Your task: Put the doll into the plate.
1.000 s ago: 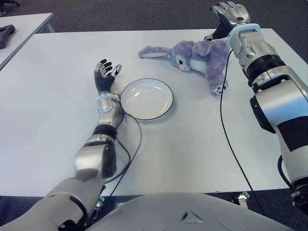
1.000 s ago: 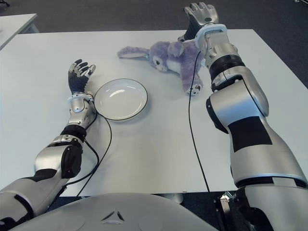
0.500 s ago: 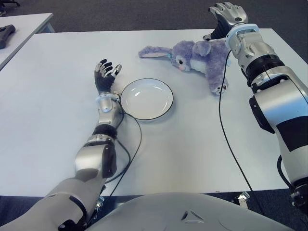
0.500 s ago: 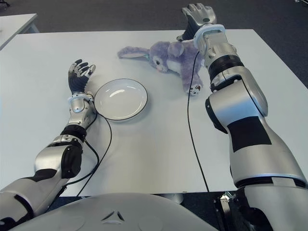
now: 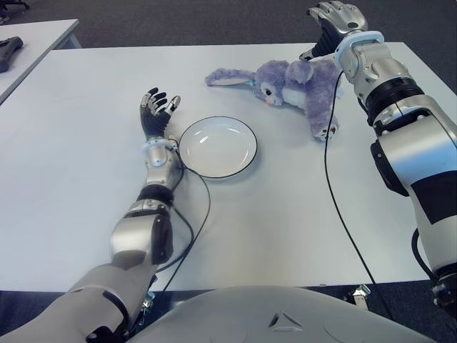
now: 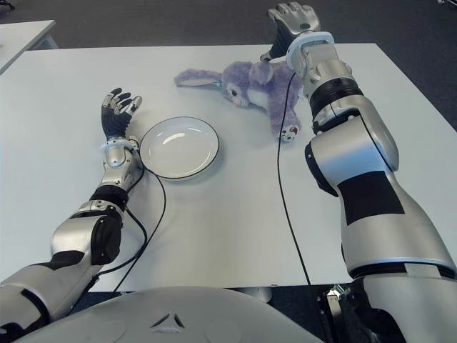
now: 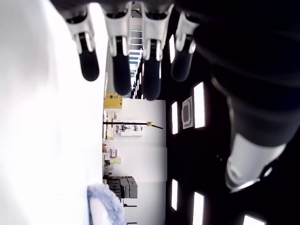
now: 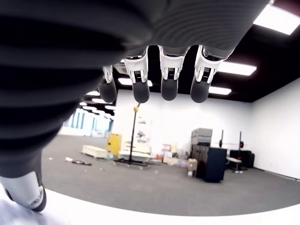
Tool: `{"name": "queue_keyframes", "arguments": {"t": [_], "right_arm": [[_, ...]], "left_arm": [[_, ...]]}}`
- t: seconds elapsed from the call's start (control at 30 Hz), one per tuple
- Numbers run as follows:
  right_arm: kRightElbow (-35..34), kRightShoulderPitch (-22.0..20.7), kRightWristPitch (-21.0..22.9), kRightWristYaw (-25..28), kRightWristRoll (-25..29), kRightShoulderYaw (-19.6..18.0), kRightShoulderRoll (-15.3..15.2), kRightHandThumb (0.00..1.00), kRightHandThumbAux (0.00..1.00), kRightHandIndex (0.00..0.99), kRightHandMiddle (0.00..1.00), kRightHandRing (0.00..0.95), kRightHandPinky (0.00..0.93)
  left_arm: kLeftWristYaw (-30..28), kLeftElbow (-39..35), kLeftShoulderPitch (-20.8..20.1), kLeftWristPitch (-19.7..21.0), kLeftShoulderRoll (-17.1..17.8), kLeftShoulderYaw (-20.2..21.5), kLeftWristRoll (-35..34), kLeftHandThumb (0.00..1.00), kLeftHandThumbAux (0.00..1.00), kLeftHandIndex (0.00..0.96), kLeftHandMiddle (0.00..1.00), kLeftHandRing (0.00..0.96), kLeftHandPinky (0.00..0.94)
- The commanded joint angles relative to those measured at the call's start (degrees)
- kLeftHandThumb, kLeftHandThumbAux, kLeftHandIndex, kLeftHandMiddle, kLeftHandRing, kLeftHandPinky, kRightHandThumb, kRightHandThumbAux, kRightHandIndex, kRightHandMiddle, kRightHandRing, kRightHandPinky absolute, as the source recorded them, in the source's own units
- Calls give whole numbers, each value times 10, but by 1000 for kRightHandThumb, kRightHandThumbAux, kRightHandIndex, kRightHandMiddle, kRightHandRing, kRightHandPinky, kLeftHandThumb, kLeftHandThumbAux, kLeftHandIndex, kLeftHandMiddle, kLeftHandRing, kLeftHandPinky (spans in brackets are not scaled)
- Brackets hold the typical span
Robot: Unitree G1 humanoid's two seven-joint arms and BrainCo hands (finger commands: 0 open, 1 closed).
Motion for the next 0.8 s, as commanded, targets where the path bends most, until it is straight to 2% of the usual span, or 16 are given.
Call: {"name": "queue_keyframes", "arguments": {"t": [0.03, 0.53, 0.8], "right_arm": [[-1, -20, -12, 25, 13, -6, 23, 99, 577, 0, 0, 0, 2], [1, 13, -5, 37, 18, -11, 61, 37, 472, 0, 0, 0, 10], [2, 18, -4, 44, 18, -12, 68, 30, 467, 0, 0, 0, 15]], "left_arm": [[15, 109, 174, 8, -51, 12, -12, 0, 734, 223, 291, 264, 213], [5, 108, 179, 3, -51, 14, -16, 0, 727, 224, 294, 268, 213], [4, 108, 182, -2, -51, 15, -16, 0, 718, 228, 295, 268, 212]]}}
